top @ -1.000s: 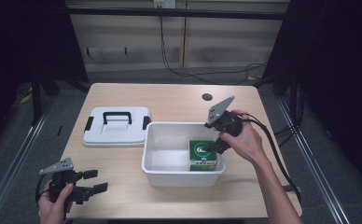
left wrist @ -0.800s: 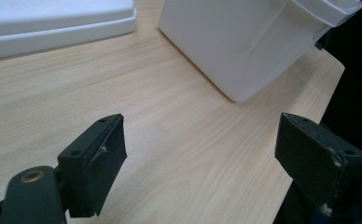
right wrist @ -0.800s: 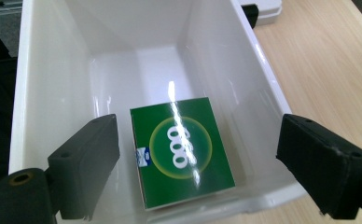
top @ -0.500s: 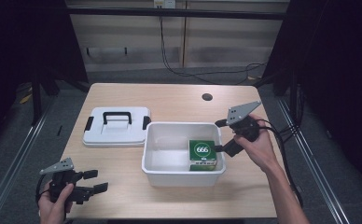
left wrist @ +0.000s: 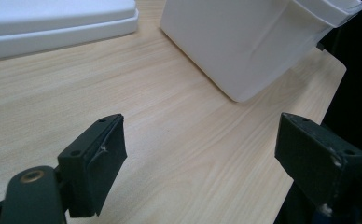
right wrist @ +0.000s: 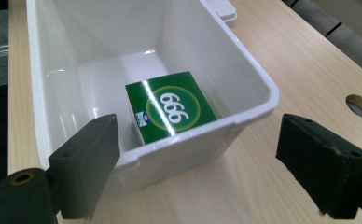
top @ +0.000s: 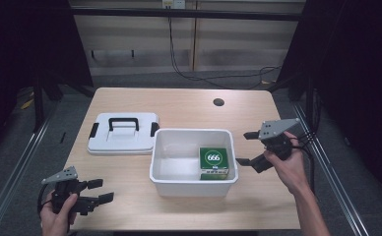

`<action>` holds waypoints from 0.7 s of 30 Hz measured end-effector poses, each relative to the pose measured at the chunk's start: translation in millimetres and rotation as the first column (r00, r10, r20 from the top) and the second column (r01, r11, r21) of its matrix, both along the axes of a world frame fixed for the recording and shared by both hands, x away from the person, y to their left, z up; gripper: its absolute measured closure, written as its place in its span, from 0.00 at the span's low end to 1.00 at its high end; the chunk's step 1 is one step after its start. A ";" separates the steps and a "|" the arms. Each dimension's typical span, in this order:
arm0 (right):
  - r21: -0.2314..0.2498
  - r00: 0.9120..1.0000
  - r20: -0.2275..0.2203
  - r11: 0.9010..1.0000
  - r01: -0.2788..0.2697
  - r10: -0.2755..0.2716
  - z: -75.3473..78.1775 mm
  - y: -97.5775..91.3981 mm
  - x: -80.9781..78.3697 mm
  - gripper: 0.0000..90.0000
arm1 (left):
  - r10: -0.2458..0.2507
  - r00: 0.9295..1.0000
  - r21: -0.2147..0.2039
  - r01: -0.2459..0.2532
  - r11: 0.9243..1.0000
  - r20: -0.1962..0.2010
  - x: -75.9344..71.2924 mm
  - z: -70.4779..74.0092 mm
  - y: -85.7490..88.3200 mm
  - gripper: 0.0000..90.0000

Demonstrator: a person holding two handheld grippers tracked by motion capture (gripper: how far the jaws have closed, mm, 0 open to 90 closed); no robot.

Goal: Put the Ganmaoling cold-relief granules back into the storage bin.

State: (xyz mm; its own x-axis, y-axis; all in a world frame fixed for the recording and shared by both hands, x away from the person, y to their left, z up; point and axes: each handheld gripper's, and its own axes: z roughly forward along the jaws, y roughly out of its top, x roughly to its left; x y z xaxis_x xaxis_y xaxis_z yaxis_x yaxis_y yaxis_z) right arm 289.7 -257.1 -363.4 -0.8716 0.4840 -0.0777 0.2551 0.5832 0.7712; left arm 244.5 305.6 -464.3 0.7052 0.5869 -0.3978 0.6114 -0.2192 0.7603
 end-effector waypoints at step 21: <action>0.053 0.965 -0.011 0.963 0.264 -0.263 -55.4 -54.9 -57.3 0.14 | 0.004 1.000 -0.001 -0.004 1.000 -0.004 -0.7 -0.4 0.0 0.18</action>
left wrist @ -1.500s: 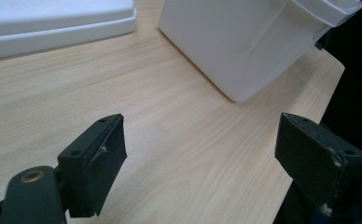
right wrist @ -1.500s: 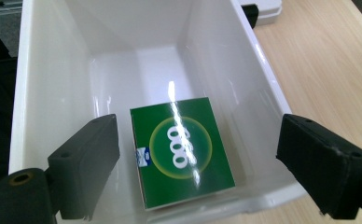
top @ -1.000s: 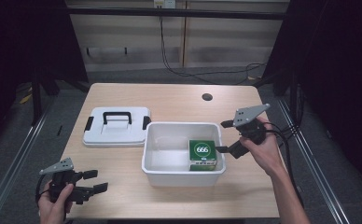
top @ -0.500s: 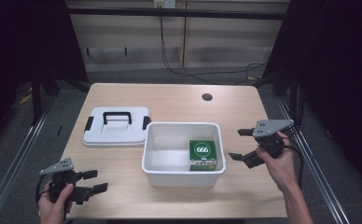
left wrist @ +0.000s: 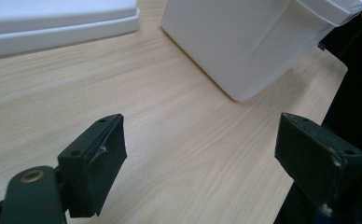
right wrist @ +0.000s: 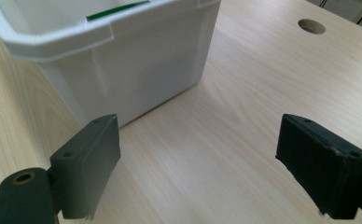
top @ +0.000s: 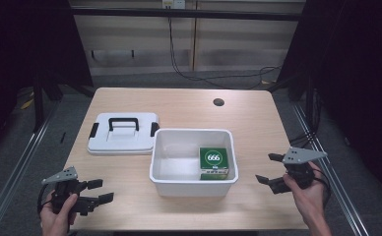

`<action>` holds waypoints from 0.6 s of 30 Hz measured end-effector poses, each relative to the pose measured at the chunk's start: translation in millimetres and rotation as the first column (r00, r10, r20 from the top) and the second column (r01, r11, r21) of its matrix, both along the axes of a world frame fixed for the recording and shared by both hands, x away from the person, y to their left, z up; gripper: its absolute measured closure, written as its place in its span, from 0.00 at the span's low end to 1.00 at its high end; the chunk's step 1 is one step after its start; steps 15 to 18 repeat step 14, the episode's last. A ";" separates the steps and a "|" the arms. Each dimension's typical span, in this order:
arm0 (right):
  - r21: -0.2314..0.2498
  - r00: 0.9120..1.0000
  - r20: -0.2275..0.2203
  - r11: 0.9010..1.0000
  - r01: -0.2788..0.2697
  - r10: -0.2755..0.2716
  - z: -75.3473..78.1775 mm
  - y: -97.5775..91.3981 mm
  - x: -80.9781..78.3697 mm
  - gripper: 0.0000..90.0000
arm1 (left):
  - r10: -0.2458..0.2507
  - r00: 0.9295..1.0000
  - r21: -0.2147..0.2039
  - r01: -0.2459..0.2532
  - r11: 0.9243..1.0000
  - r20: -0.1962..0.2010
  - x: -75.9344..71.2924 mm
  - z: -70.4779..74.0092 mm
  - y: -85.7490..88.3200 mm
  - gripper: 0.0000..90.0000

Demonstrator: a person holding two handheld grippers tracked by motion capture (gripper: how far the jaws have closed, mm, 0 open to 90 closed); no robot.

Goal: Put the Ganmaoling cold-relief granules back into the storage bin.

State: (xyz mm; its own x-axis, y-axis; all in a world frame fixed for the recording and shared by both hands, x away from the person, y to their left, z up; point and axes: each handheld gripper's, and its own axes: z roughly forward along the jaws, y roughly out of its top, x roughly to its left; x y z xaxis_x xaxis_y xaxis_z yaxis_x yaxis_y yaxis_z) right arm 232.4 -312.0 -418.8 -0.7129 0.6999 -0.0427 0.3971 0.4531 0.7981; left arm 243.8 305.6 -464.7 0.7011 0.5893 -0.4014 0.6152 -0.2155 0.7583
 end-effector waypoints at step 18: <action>0.001 0.983 -0.088 0.987 0.160 -0.160 -46.5 -28.8 -11.8 0.14 | 0.004 1.000 -0.012 -0.004 1.000 0.016 0.0 3.4 2.6 0.18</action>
